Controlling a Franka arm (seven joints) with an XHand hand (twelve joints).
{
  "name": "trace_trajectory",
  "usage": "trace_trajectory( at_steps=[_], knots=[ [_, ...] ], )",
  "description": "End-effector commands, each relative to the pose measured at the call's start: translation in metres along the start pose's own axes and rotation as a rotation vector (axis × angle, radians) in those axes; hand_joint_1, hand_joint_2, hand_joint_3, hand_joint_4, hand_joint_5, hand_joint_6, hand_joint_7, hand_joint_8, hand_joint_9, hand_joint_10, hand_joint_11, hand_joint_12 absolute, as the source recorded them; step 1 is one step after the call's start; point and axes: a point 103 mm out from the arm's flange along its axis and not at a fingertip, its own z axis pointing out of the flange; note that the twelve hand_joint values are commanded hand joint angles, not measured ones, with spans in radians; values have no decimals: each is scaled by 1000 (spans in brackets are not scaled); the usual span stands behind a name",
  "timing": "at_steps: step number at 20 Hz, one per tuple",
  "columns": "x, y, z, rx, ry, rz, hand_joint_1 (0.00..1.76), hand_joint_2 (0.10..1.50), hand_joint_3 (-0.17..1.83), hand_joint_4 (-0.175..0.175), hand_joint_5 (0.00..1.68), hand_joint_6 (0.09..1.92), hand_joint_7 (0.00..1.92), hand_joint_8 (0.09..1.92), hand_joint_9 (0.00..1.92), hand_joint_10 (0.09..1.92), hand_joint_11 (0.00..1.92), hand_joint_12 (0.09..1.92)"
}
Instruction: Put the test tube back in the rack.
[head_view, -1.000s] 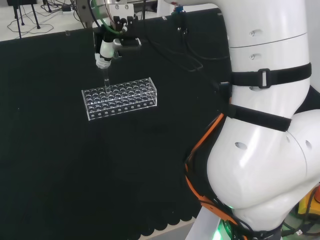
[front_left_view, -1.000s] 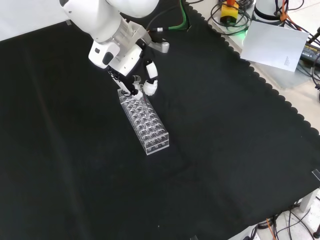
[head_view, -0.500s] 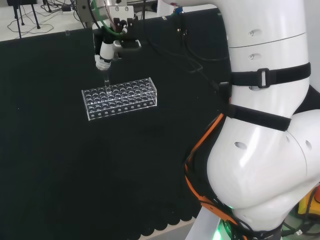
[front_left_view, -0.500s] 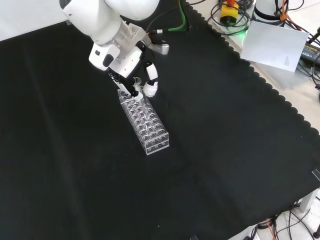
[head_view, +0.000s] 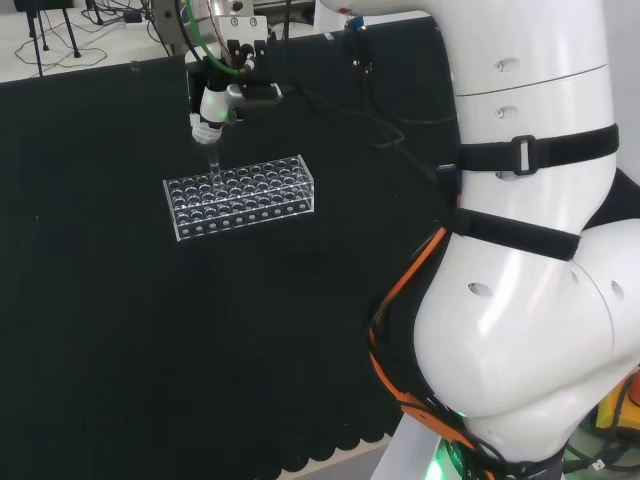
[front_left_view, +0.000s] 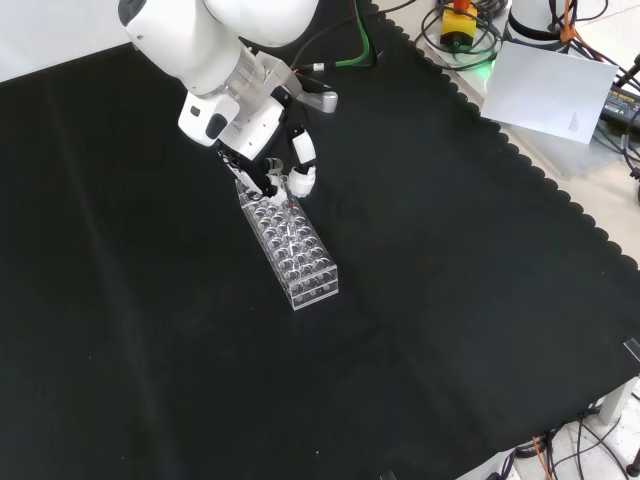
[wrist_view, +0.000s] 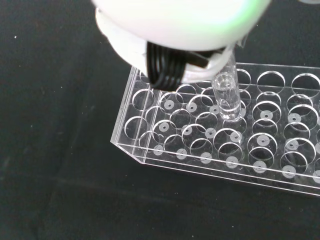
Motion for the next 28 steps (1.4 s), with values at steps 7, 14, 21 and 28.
trace_trajectory(
  at_steps=[7,14,21,28],
  knots=[
    [-1,2,9,3,0,-2,1341,600,680,-175,1465,87,1461,597,1651,635,1401,999],
    [-2,6,25,13,9,-1,1342,600,680,-175,1465,87,1461,597,1650,635,1401,999],
    [-3,9,28,23,14,1,1342,600,680,-175,1466,87,1461,596,1650,636,1401,999],
    [-4,12,31,35,16,2,1342,600,681,-175,1466,87,1462,595,1649,636,1401,999]
  ],
)
